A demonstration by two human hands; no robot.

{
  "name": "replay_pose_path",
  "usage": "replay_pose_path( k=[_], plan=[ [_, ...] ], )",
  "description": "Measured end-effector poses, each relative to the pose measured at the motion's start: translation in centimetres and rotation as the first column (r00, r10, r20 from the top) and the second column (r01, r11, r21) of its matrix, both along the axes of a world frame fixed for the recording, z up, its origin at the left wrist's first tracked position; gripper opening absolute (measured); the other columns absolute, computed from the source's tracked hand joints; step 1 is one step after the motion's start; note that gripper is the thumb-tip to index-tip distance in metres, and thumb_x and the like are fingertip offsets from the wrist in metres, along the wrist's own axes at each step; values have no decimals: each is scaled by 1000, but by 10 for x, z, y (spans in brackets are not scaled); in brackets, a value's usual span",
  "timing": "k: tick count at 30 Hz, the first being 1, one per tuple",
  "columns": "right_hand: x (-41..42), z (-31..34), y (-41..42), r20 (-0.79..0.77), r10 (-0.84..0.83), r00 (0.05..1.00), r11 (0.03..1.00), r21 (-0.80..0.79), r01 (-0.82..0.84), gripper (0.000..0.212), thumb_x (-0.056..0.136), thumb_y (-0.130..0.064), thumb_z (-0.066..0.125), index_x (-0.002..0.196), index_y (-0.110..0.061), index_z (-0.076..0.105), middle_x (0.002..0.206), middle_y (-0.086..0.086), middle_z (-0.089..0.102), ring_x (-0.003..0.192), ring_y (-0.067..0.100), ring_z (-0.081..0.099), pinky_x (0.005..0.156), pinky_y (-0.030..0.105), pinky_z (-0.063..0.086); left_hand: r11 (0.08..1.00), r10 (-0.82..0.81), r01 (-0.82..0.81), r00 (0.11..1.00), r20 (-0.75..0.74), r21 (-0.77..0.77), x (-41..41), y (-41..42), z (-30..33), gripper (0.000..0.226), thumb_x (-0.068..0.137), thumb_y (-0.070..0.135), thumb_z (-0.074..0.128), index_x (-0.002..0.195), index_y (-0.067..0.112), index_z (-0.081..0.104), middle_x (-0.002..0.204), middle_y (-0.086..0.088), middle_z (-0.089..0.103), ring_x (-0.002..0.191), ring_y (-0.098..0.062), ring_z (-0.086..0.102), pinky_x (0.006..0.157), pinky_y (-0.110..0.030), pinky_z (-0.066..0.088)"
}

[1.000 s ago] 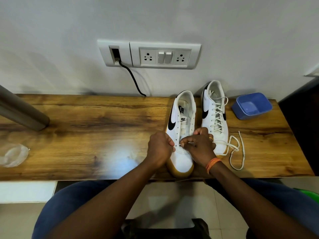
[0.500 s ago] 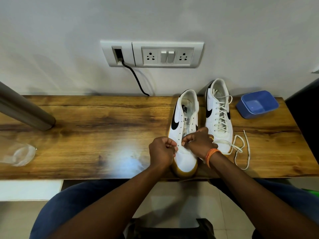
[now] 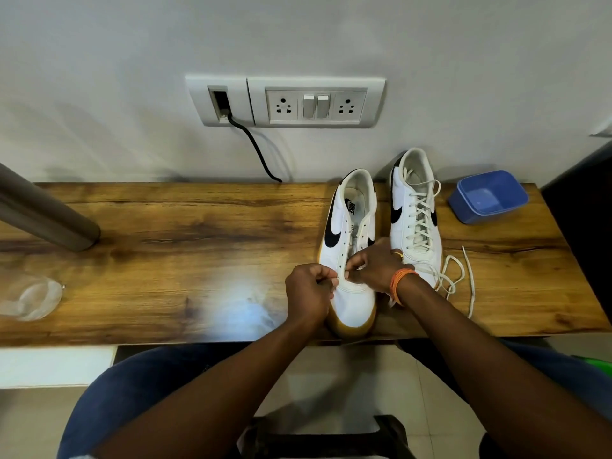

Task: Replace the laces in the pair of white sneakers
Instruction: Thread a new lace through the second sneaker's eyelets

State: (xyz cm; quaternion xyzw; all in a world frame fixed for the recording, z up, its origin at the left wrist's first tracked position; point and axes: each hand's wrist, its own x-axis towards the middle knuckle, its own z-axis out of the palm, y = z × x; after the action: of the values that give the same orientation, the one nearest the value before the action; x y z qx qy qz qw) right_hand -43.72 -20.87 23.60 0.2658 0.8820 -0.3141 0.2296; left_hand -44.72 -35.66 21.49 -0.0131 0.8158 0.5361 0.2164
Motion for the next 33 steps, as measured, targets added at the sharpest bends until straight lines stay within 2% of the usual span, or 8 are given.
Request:
replay_pose_path(
  k=[5,11,16,19,22,26,29,33],
  plan=[
    [0,-17,3,4,5,1000,1000,-21,-5,15,74,-40,76,63,-35,68,127,5,40,118,27,43,109,42,37,991,-109,94,981,-161,-97,7,1,8,13,85,2,66,77,5,75,74,-2,71,68,-4,63,63,-5,45],
    [7,-6,1,-30,7,1000,998,56,-6,16,81,-41,72,69,-40,62,125,0,37,113,24,39,108,40,33,956,-250,219,956,-152,-197,-8,1,18,11,82,5,72,73,8,77,66,4,69,57,4,59,57,-2,41],
    [14,11,3,-37,22,999,997,74,-19,11,80,-46,74,79,-49,63,120,1,33,122,33,41,109,45,32,918,-350,330,935,-60,-220,-28,-8,39,10,79,0,69,70,0,73,62,-10,68,56,-21,67,64,-40,61],
    [16,13,5,-51,32,998,992,128,-26,6,80,-48,74,84,-48,69,119,0,37,121,34,40,108,49,30,870,-408,377,912,-37,-318,-53,-27,64,7,78,-2,69,74,-6,71,65,-18,69,61,-29,69,58,-32,59],
    [15,11,3,-59,17,998,988,155,-7,7,79,-49,74,78,-48,68,119,-1,37,119,32,41,106,49,33,862,-347,289,935,-71,-416,-85,-62,84,8,83,3,71,75,3,73,62,-11,68,53,-17,66,46,-19,49],
    [13,8,1,-58,-16,998,996,83,21,20,73,-50,78,58,-55,66,123,2,53,114,29,50,102,46,40,859,-250,100,938,-240,-502,-113,-88,88,7,85,5,71,82,3,77,68,-13,71,63,-24,69,59,-26,56],
    [12,19,8,-74,3,997,998,63,1,16,77,-38,78,76,-53,72,117,2,58,110,26,52,98,39,42,883,-130,-35,940,-316,-467,-123,-85,79,4,84,4,72,85,2,75,79,-17,72,73,-32,69,73,-42,59],
    [19,38,32,-373,-179,911,976,-188,115,25,83,-4,71,97,-23,78,101,5,73,95,19,65,90,35,52,831,-190,69,968,-166,-552,-106,-67,64,20,84,18,73,87,2,61,81,-18,69,67,-33,71,61,-39,58]
  ],
)
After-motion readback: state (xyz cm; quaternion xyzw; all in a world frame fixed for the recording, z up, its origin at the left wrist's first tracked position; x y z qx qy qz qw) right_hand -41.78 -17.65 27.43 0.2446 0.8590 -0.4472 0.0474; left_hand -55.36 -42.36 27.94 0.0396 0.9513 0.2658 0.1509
